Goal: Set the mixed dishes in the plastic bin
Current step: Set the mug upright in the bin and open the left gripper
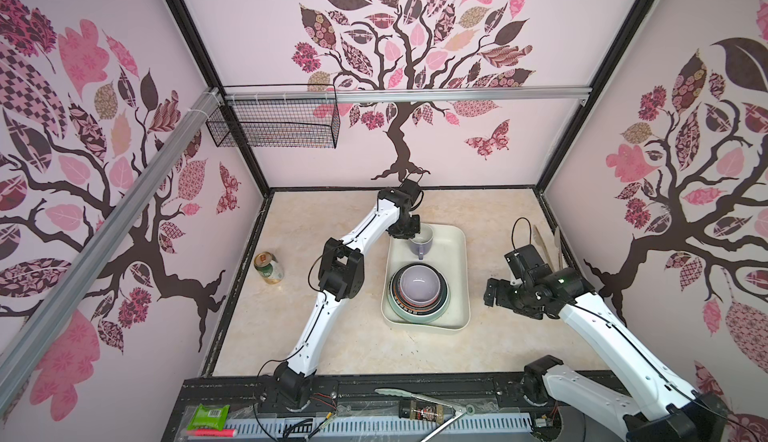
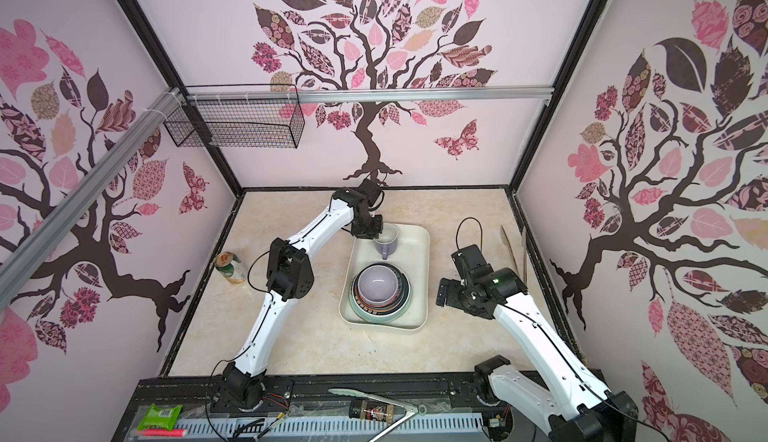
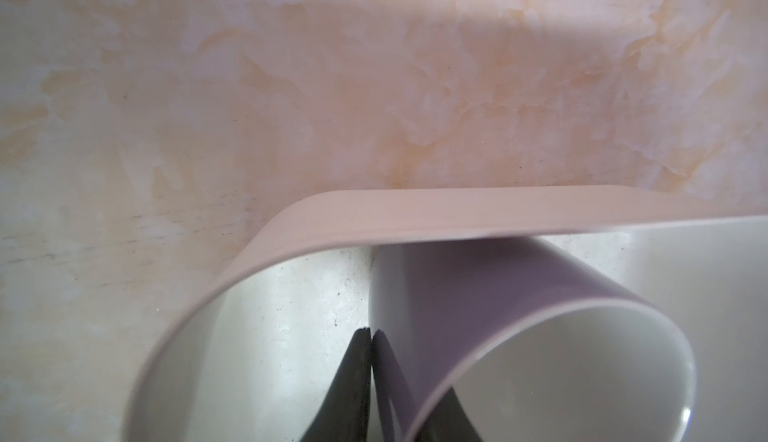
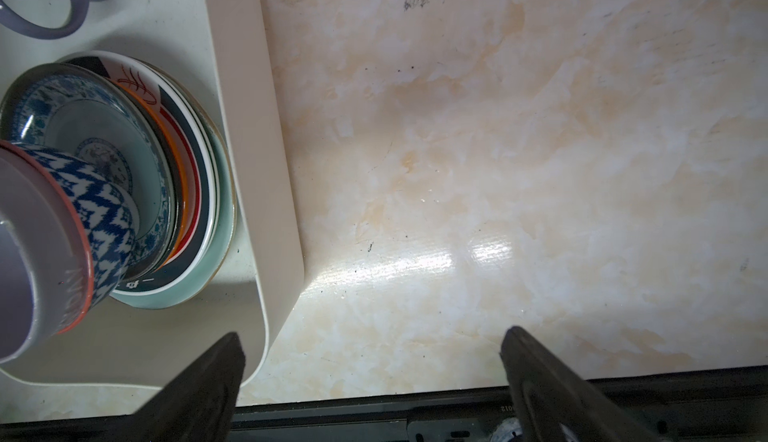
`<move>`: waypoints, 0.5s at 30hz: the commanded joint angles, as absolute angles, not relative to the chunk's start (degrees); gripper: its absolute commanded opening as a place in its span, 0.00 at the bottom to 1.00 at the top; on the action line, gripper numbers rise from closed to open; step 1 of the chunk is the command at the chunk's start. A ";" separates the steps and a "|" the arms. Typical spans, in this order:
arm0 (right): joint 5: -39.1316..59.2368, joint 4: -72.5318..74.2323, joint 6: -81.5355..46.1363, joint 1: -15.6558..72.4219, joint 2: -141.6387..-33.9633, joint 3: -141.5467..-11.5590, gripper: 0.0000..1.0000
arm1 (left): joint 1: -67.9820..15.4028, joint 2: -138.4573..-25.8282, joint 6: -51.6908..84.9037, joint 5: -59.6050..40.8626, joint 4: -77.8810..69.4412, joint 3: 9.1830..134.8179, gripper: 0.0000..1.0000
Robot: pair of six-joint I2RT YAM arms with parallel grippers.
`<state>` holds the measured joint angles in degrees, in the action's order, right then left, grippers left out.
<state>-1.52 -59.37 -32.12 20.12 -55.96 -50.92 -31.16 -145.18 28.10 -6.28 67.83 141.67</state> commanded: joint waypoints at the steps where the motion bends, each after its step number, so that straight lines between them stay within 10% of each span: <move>1: -2.36 -60.61 -32.09 19.78 -55.10 -51.07 0.99 | -31.23 -147.19 28.59 -7.92 64.36 143.22 0.20; 7: -1.78 -59.57 -31.55 19.56 -55.64 -51.24 0.99 | -31.28 -144.51 26.90 -8.31 65.06 142.80 0.51; 12: -0.89 -58.28 -31.01 19.51 -56.29 -51.81 1.00 | -31.22 -140.05 24.49 -6.60 65.10 139.86 0.98; 15: -0.70 -57.83 -30.68 19.51 -56.49 -52.62 0.99 | -30.82 -136.93 24.29 -6.25 65.08 138.32 0.98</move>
